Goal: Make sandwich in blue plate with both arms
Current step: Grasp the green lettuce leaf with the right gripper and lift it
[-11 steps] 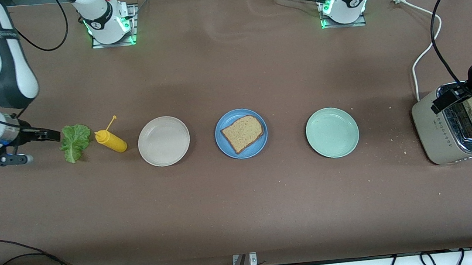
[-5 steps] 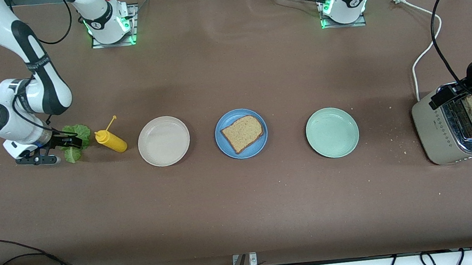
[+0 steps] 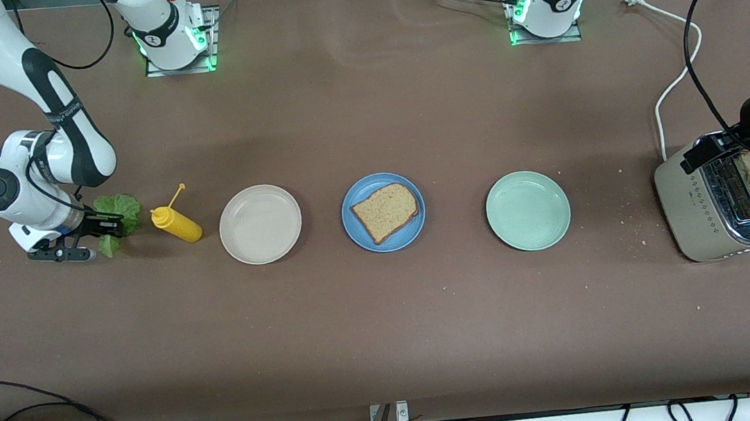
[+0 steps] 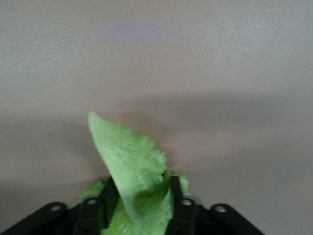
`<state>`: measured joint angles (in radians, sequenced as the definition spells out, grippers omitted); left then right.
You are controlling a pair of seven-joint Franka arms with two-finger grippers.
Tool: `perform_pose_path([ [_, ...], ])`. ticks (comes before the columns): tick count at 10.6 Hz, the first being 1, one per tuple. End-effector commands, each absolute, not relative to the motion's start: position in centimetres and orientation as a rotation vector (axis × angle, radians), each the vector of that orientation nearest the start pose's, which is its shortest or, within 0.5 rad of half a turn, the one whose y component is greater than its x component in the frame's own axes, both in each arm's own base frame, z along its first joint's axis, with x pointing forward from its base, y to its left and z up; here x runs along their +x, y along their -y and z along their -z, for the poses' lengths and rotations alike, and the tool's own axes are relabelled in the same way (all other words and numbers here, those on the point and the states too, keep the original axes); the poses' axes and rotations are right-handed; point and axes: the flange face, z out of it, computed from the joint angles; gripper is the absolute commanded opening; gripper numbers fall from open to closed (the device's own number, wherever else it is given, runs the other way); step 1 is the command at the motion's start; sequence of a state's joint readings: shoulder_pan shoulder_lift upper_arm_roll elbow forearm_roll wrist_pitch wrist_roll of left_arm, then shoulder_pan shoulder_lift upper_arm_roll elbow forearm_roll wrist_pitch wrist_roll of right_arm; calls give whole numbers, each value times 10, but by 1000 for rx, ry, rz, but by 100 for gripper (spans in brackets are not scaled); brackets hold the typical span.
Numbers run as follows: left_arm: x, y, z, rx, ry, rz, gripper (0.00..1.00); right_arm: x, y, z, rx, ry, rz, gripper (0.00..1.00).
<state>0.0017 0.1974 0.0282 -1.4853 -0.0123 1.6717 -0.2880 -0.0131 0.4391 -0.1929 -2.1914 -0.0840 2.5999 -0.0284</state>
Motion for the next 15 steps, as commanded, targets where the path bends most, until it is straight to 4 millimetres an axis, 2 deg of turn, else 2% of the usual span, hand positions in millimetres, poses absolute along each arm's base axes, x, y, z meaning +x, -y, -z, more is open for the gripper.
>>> perform_pose_path([
  [1,617,-19,-564,-3091,464,-16,100,548,118,-192,-3265,-105,-47,1],
  [4,617,-20,-565,-3090,466,-14,100,573,118,-238,-3258,-97,-198,0],
  [6,617,-22,-565,-3090,466,-14,100,594,119,-280,-3243,-107,-353,0],
  [8,617,-21,-566,-3090,466,-11,100,607,106,-333,-3206,-96,-514,0],
  [10,617,-22,-565,-3090,466,-14,100,616,77,-392,-3156,-80,-667,0],
  [12,617,-23,-564,-3088,468,-16,100,621,35,-437,-3112,-80,-698,0],
  [13,617,-23,-565,-3089,471,-14,100,622,12,-448,-3098,-148,-700,0],
  [15,617,-26,-565,-3087,477,-14,100,621,-53,-459,-3095,-274,-682,0],
])
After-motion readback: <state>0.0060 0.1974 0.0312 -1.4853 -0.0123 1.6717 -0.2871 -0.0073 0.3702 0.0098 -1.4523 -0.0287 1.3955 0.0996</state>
